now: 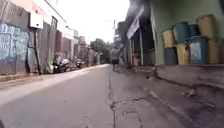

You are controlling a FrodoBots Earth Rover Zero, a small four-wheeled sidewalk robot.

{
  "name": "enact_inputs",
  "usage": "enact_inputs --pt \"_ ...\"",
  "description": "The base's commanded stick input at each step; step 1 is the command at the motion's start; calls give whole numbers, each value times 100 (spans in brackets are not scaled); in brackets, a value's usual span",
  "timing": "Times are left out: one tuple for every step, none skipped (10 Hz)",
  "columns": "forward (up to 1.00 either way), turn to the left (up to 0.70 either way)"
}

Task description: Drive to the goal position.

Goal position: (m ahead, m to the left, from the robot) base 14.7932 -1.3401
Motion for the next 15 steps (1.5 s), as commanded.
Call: enact_inputs --pt "100 0" --pt "100 0" --pt "100 0" --pt "100 0" --pt "100 0" --pt "100 0" --pt "100 0" --pt "100 0" --pt "100 0" --pt "100 0" --pt "100 0" --pt "100 0" --pt "100 0" --pt "100 0" --pt "100 0"
